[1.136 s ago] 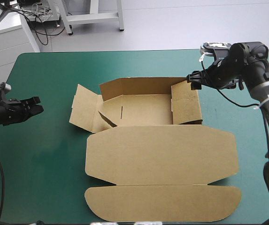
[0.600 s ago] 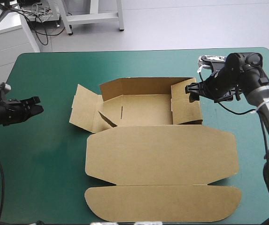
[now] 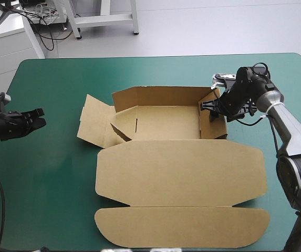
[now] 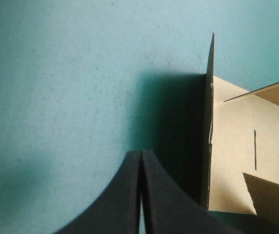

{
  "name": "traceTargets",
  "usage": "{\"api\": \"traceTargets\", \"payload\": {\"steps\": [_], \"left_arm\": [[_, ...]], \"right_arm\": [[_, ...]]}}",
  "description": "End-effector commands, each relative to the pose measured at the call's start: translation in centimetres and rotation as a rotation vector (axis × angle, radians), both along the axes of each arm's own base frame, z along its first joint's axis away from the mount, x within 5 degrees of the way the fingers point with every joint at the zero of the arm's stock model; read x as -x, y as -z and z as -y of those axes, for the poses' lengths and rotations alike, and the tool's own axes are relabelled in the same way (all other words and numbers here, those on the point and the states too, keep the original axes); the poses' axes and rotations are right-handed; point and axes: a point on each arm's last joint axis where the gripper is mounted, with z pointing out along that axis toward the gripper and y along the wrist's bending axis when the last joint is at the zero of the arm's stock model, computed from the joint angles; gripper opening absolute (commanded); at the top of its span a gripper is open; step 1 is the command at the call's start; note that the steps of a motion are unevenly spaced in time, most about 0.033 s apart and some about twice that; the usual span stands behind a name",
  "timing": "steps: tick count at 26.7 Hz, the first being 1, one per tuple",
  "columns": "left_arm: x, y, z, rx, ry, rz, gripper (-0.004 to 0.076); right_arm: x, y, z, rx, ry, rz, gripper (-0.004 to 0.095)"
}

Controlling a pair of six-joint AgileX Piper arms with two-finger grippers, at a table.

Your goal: Fold the box

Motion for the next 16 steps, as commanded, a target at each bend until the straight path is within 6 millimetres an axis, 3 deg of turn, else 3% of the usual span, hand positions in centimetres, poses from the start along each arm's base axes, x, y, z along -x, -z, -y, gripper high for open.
{"api": "traceTargets", "payload": {"steps": [1,4,11,16], "left_arm": [[0.1,-1.9,0.0,-0.002,-0.029,0.071,-0.001],[0.1,-1.9,0.0,-0.002,-0.03,0.071,-0.001],[0.2,-1.9,0.1,0.004,-0.019,0.065,-0.001],[0.1,-1.9,0.1,-0.003,-0.027,0.071,-0.001]], "right_arm": [[0.5,-2.4,0.0,-0.014,-0.043,0.077,0.0226],[0.6,-2.3,-0.1,-0.02,-0.077,0.061,-0.0022],[1.0,-3.2,0.0,-0.005,-0.094,0.022,-0.0009],[1.6,-7.5,0.5,0.023,-0.082,0.136,-0.0009]]}}
